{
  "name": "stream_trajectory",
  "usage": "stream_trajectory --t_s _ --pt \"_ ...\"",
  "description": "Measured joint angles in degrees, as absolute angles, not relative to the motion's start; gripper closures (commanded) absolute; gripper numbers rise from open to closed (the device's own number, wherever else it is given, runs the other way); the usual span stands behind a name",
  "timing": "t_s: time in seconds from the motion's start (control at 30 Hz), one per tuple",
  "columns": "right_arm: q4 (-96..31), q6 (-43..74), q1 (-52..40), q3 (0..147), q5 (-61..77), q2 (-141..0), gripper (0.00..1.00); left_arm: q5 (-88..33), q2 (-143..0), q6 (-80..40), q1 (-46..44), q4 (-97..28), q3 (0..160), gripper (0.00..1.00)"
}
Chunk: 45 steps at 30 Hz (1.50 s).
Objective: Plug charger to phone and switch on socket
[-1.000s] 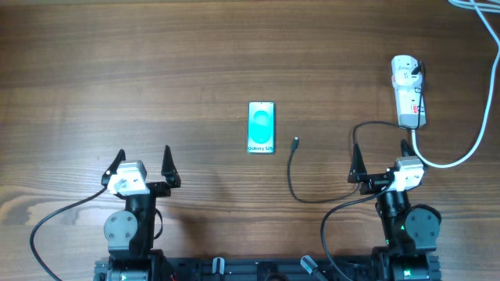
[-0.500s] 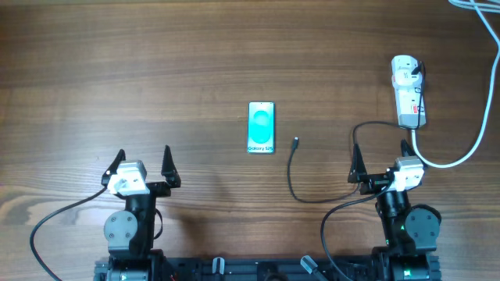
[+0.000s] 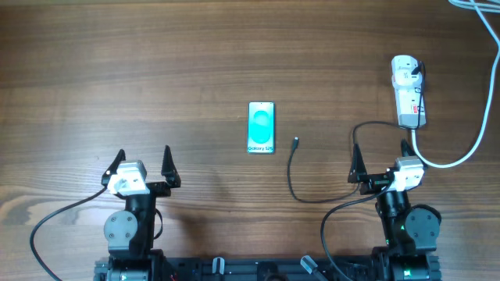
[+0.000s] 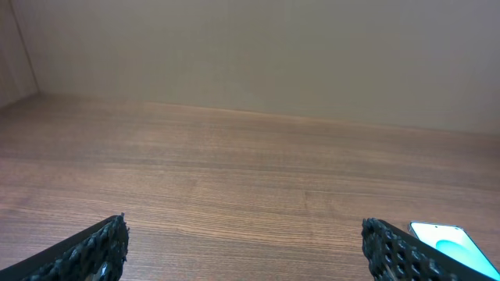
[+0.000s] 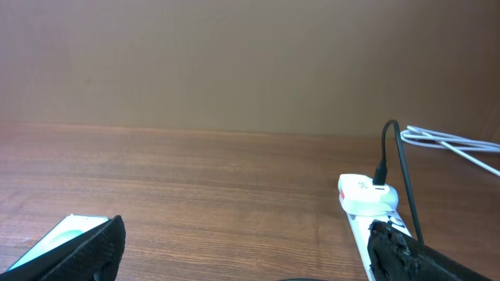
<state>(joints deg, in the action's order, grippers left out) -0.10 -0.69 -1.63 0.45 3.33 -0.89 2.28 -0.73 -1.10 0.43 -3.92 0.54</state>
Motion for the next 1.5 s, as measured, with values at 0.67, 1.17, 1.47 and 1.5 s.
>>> stream_trajectory --t_s 0.67,1.17,1.47,1.5 --pt "-0.10 -0.69 -1.63 0.45 3.33 -0.91 0.00 -32.10 -2.28 -37.54 0.38 21.96 6.94 0.00" --pt "-0.08 -0.69 -1.63 0.45 3.31 -0.89 0.00 -52.75 -40.64 -42.39 0.36 9.19 41.12 0.00" --pt "-0.08 -0.69 -1.63 0.45 3.31 -0.89 0.00 -58.26 -58.26 -44.14 -2.52 1.17 46.39 0.00" --pt "-0.08 -0.69 -1.63 0.45 3.33 -0.91 0.00 -58.15 -59.94 -43.81 -3.29 0.47 47.62 0.01"
